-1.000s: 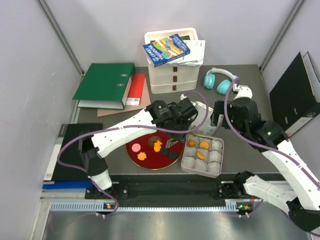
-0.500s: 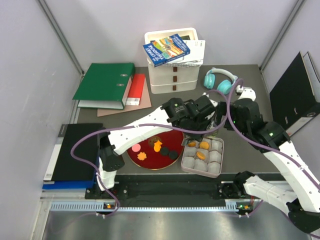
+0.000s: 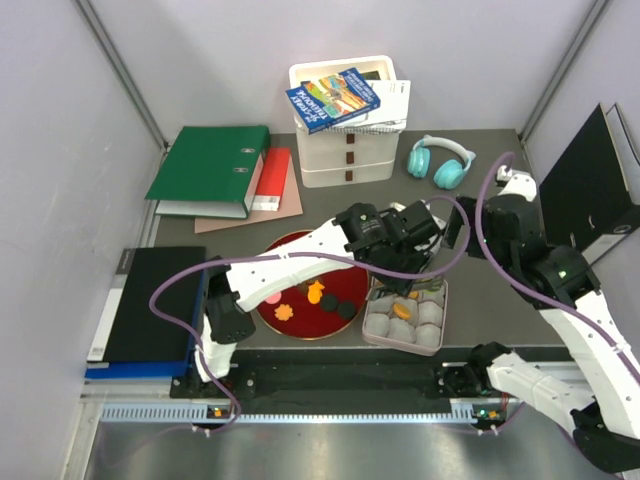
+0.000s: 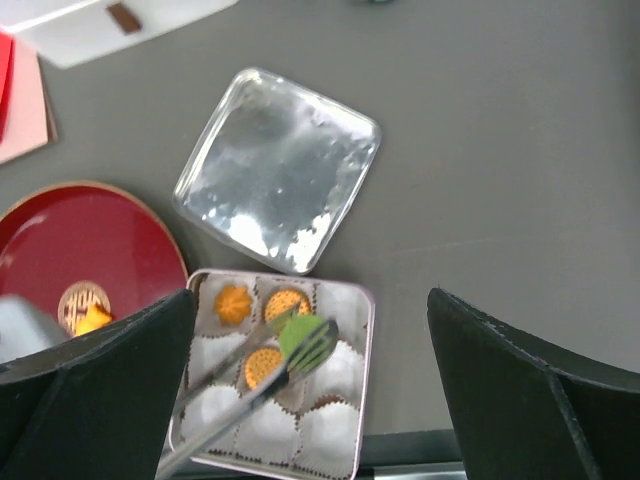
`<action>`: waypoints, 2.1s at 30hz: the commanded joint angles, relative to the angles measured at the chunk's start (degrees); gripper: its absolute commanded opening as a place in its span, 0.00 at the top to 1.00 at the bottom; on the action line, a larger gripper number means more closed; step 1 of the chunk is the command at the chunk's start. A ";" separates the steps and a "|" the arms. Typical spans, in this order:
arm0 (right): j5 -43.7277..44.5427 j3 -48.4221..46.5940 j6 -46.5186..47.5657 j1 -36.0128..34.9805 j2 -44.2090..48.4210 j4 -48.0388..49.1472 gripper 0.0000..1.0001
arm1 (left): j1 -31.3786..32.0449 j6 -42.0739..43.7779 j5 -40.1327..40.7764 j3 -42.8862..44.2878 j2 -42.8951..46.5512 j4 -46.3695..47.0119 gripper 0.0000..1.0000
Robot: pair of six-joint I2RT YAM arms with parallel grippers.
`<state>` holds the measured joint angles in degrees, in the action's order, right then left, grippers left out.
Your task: Pack the cookies
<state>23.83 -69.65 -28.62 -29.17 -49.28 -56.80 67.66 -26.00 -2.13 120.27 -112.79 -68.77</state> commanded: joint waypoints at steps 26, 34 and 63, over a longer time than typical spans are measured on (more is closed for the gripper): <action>6.23 2.50 -11.28 6.93 7.70 -0.60 0.01 | 2.74 3.94 -4.99 -13.30 4.69 8.56 0.64; 5.70 1.89 -10.23 6.84 7.18 -0.07 0.01 | 2.74 4.03 -4.11 -12.78 4.95 9.89 0.62; 3.50 0.04 -9.08 6.84 4.63 1.60 0.01 | 2.22 -0.45 13.37 -15.14 14.68 11.99 0.42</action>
<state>28.23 -67.18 -38.52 -22.70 -44.05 -58.61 70.28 -23.05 1.65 106.61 -108.01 -59.55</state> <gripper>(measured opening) 0.989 0.580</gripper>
